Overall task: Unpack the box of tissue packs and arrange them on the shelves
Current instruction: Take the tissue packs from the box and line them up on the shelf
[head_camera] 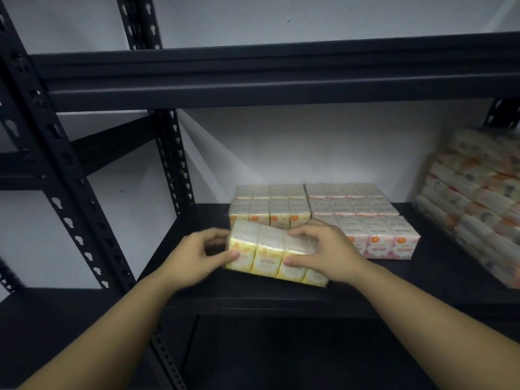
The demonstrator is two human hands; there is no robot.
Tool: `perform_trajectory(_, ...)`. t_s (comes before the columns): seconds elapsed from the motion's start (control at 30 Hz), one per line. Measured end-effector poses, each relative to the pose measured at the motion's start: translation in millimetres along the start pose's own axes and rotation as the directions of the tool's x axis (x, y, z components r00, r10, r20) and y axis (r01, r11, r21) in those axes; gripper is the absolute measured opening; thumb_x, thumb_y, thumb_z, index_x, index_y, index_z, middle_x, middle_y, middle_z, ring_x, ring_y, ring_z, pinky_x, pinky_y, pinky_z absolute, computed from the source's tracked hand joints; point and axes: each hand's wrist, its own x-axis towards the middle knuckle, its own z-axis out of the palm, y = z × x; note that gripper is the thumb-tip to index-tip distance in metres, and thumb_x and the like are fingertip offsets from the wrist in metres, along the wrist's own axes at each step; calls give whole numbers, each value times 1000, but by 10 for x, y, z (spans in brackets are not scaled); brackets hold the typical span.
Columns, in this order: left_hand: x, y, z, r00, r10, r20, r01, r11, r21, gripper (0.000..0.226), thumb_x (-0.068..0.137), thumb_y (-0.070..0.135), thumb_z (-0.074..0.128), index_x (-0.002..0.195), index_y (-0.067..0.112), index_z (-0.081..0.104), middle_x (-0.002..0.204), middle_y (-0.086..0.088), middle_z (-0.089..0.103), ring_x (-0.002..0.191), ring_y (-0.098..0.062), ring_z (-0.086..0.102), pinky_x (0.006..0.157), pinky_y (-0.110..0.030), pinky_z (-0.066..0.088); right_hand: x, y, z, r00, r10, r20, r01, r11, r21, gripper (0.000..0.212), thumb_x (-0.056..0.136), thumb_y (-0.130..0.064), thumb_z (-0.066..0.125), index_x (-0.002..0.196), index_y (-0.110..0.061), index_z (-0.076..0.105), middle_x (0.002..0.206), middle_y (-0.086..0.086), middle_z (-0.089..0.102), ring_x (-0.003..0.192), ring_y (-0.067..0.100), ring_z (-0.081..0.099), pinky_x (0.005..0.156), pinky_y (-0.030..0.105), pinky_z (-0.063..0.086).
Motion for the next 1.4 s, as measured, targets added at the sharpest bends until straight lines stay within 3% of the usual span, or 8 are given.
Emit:
perform_trajectory(0.13, -153, -233, 171, 996, -87, -1, 87, 994, 69, 26, 94, 46, 69, 119, 39, 71, 109, 30, 73, 106, 11, 66, 102, -31, 54, -7, -7, 208, 1000, -30, -7, 29, 995, -93, 64, 75, -65, 81, 129, -34, 69, 116, -24, 56, 112, 3, 55, 101, 36, 49)
perform_trajectory(0.47, -52, -235, 227, 986, -75, -146, 88, 992, 86, 32, 81, 51, 81, 108, 39, 68, 96, 16, 74, 92, 9, 66, 75, -12, 49, -113, -17, 45, 996, 34, -82, -40, 996, -75, 44, 85, -58, 75, 121, -33, 73, 116, -21, 61, 112, 4, 55, 97, 31, 46)
perform_trajectory(0.73, 43, -142, 209, 927, -176, -331, 216, 972, 88, 28, 82, 46, 82, 89, 27, 63, 88, 8, 69, 85, -9, 67, 71, -27, 53, -72, -288, 142, 991, 107, 80, -107, 994, -6, 31, 86, -50, 78, 113, -36, 72, 98, -14, 65, 88, 5, 62, 77, 27, 52)
perform_trajectory(0.83, -72, 68, 401, 938, -187, -293, 202, 979, 22, 41, 78, 52, 82, 104, 26, 64, 101, 10, 66, 91, -7, 65, 80, -31, 58, 73, -239, 170, 983, 174, 59, -178, 982, 63, 36, 87, -49, 78, 119, -34, 71, 97, -7, 68, 89, 10, 67, 79, 31, 56)
perform_trajectory(1.03, -187, 377, 798, 965, -211, -156, 216, 976, 10, 114, 59, 84, 71, 150, 25, 38, 135, 7, 40, 120, -12, 54, 97, -33, 50, 483, -269, 267, 979, 184, 91, -191, 979, 75, 31, 87, -50, 79, 111, -32, 74, 94, -15, 68, 89, 6, 66, 78, 28, 53)
perform_trajectory(1.17, -196, 388, 920, 969, -199, -145, 194, 980, -46, 110, 59, 74, 82, 149, 30, 35, 136, 7, 39, 123, -12, 51, 91, -27, 43, 651, -394, 290, 975, 147, 169, -146, 989, -18, 37, 91, -53, 73, 125, -39, 70, 92, -25, 64, 88, 0, 63, 71, 23, 47)
perform_trajectory(1.27, -207, 285, 842, 972, -195, -132, 179, 976, -121, 108, 65, 61, 88, 154, 36, 32, 142, 8, 40, 131, -8, 45, 98, -25, 38, 642, -386, 278, 969, 138, 205, -138, 990, -12, 42, 94, -49, 70, 135, -42, 63, 104, -27, 64, 99, 4, 66, 80, 24, 52)
perform_trajectory(1.4, -261, 117, 564, 949, -286, -134, 277, 957, -80, 112, 73, 54, 87, 162, 26, 25, 162, 0, 27, 149, -20, 32, 119, -38, 32, 577, -294, 205, 961, 198, 195, -177, 977, -119, 64, 93, -50, 69, 152, -42, 46, 146, 3, 48, 132, 26, 52, 110, 35, 41)
